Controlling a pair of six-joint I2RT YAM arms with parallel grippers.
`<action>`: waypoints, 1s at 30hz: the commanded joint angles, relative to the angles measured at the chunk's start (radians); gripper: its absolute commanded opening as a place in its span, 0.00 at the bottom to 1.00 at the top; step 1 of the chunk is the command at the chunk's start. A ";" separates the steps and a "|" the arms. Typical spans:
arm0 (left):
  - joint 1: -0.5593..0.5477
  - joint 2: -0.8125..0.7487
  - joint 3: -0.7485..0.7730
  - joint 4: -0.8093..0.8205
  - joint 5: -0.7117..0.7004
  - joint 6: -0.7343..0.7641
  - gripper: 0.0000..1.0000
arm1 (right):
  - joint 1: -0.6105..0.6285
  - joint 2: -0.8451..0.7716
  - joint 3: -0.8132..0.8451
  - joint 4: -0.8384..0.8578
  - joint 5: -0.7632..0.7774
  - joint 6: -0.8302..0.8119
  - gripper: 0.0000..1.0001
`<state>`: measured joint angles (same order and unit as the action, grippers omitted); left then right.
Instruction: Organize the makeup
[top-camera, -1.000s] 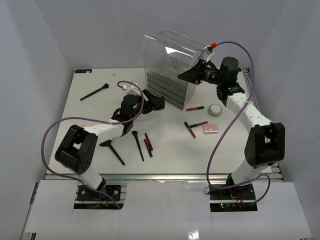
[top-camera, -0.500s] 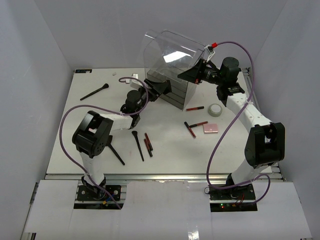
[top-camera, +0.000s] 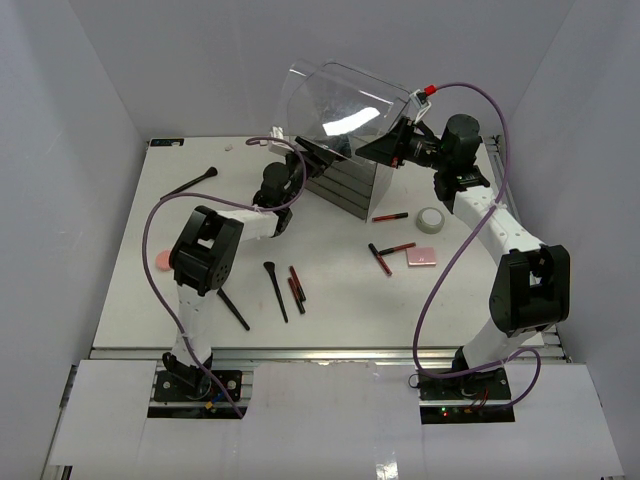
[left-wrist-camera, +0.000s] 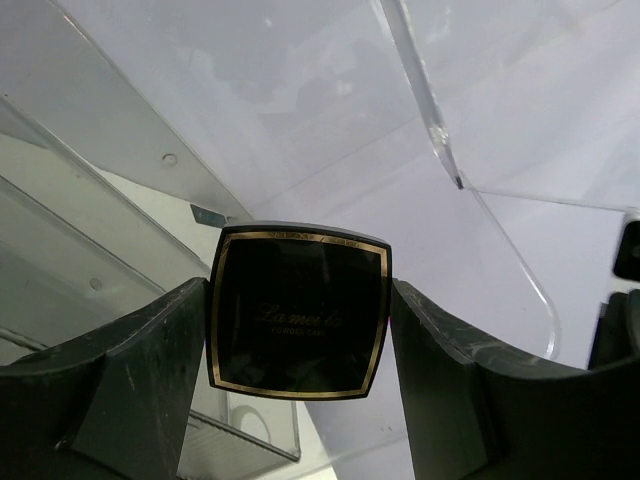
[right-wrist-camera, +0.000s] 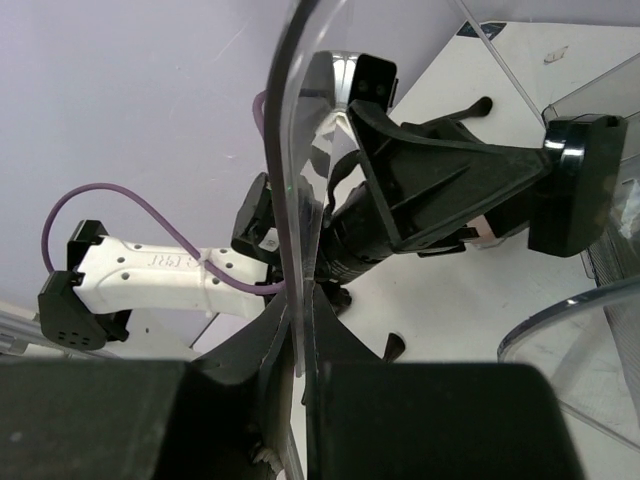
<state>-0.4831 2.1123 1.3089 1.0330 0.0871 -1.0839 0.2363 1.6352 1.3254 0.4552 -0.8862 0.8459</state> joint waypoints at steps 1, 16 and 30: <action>0.005 0.028 0.083 0.013 -0.032 -0.010 0.42 | 0.005 -0.025 -0.002 0.104 -0.066 0.044 0.09; 0.004 0.074 0.171 -0.118 -0.065 0.038 0.86 | 0.005 -0.011 0.006 0.111 -0.066 0.057 0.09; 0.003 0.044 0.173 -0.192 -0.046 0.081 0.92 | 0.005 -0.006 -0.002 0.120 -0.066 0.070 0.09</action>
<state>-0.4812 2.1975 1.4826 0.9275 0.0338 -1.0389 0.2356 1.6367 1.3247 0.4831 -0.8921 0.8902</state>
